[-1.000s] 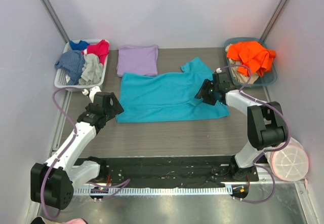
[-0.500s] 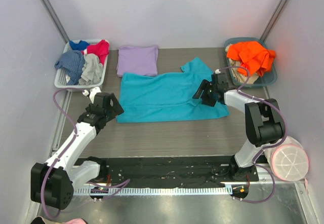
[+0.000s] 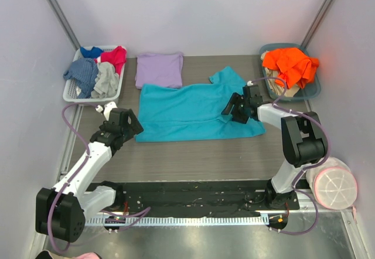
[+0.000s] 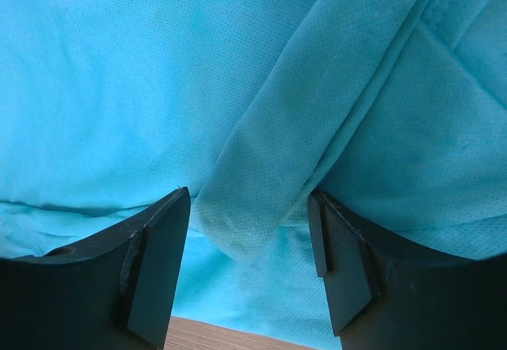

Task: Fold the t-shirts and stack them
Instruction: Fold the tshirt

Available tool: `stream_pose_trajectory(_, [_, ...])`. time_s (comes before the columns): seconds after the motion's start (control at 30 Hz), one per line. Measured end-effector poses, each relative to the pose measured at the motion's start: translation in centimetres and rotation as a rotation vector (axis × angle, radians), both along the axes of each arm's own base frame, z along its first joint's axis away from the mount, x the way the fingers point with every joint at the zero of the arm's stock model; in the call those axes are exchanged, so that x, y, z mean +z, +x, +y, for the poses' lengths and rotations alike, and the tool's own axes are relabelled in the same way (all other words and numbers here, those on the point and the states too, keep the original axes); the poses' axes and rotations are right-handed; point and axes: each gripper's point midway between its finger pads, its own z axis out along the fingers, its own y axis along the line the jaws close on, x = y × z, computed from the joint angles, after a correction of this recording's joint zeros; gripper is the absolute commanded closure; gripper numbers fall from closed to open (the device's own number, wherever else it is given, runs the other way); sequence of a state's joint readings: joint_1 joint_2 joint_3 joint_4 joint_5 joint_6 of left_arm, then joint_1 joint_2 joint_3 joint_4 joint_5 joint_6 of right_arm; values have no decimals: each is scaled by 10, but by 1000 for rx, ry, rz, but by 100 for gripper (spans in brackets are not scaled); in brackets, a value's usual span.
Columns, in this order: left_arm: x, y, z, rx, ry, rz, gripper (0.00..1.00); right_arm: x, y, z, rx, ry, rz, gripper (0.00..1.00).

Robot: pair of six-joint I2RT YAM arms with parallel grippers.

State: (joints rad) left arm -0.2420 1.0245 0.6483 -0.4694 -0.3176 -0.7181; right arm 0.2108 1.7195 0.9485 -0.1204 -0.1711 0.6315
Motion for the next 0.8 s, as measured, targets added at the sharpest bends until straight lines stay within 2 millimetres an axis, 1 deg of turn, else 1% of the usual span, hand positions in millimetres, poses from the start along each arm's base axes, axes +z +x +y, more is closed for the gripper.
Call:
stream_pose_trajectory(0.3, [-6, -4, 0, 3, -3, 15, 0, -1, 5, 6, 11, 3, -7, 31])
stream_pose_trajectory(0.63, [-8, -5, 0, 1, -4, 20, 0, 1, 10, 14, 26, 7, -24, 31])
stream_pose_trajectory(0.8, [-10, -6, 0, 0, -6, 24, 0, 7, 16, 22, 39, 12, -46, 31])
